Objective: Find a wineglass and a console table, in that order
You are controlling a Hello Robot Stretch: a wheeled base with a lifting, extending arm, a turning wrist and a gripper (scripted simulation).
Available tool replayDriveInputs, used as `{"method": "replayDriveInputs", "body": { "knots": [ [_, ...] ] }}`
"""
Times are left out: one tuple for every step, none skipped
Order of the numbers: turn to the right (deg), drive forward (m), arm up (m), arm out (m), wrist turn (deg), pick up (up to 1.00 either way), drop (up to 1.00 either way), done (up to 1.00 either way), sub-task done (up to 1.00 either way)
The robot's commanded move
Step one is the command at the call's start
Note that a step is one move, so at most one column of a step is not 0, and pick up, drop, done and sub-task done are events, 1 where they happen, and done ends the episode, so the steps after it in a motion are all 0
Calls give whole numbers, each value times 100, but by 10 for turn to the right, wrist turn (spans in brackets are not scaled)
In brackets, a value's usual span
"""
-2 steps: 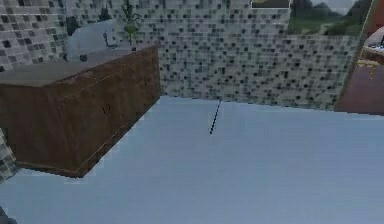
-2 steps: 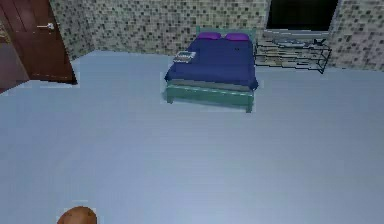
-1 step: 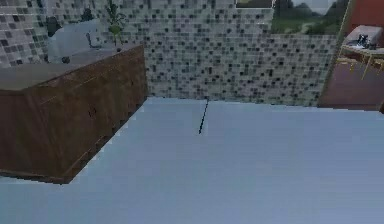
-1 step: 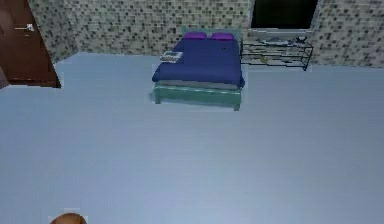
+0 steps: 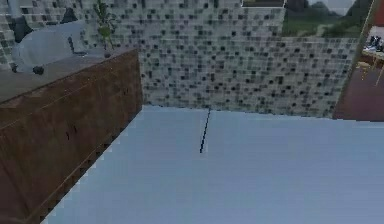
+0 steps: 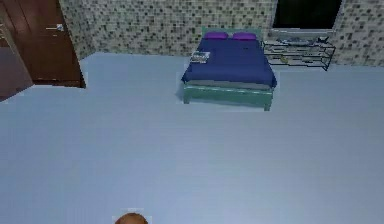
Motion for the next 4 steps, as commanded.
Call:
{"method": "replayDriveInputs", "body": {
  "knots": [
    [-450, 0, 0, 0, 0, 0, 0, 0, 0],
    [-270, 0, 0, 0, 0, 0, 0, 0, 0],
    [0, 30, 0, 0, 0, 0, 0, 0, 0],
    [450, 0, 0, 0, 0, 0, 0, 0, 0]
  ]
}}
